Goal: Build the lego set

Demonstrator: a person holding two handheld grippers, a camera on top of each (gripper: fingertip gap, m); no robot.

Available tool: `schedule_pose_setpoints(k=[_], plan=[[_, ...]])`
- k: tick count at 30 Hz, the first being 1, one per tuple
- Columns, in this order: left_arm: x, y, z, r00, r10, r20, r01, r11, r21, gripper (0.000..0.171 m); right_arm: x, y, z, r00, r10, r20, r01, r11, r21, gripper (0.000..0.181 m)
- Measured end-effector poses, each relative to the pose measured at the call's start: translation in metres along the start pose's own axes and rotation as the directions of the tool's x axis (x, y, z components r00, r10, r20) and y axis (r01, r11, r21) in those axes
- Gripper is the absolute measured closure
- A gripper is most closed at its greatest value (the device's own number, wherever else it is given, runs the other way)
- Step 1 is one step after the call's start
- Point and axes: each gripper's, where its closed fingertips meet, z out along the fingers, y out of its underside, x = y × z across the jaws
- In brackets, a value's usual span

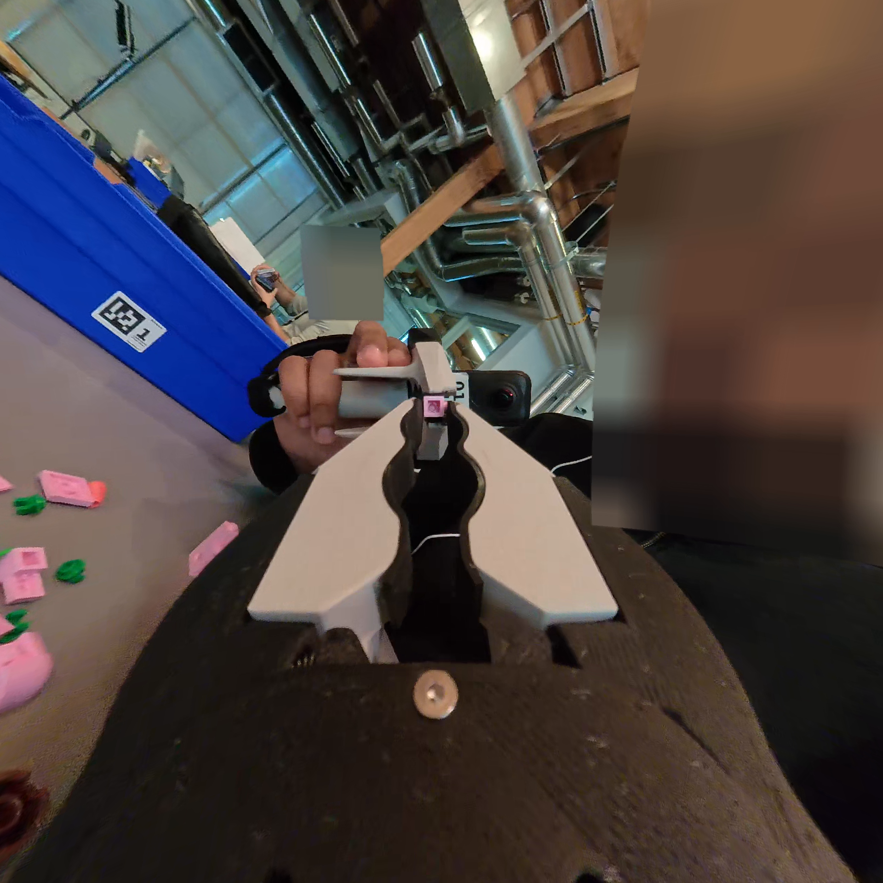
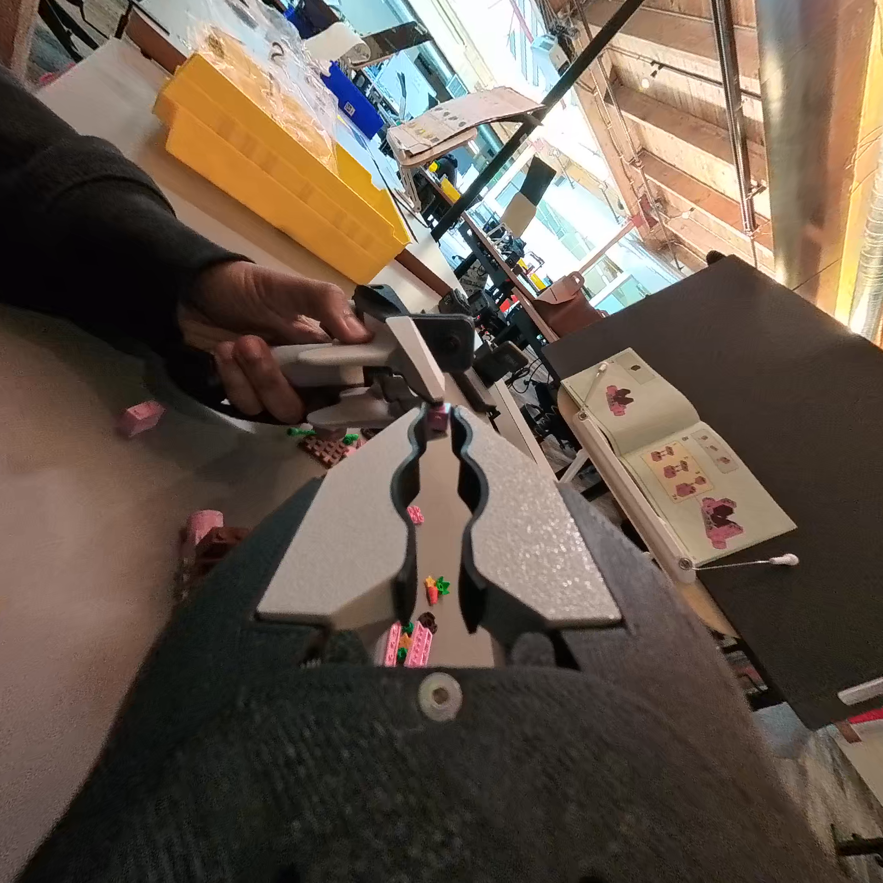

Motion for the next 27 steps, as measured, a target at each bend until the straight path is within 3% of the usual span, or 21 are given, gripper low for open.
schedule_pose_setpoints(k=[17,20,24,27], plan=[[0.006,-0.003,0.000,1.000,0.011,-0.025,-0.010,1.000,0.018,0.164,0.004,-0.007,-0.002,0.998,0.056,-0.001,-0.056,0.998,-0.002,0.175],[-0.007,-0.013,-0.006,0.990,0.080,0.117,-0.085,0.996,0.041,0.130,0.016,-0.005,-0.007,0.994,0.105,-0.033,-0.106,0.994,-0.032,0.175],[-0.008,-0.029,-0.021,0.929,0.229,0.292,-0.250,0.967,0.037,0.122,0.029,0.017,-0.017,0.952,0.308,0.003,-0.303,0.940,-0.159,0.175],[-0.025,-0.029,-0.035,0.787,0.354,0.506,-0.335,0.933,-0.131,0.124,0.004,0.047,-0.022,0.874,0.465,0.143,-0.374,0.830,-0.415,0.175]])
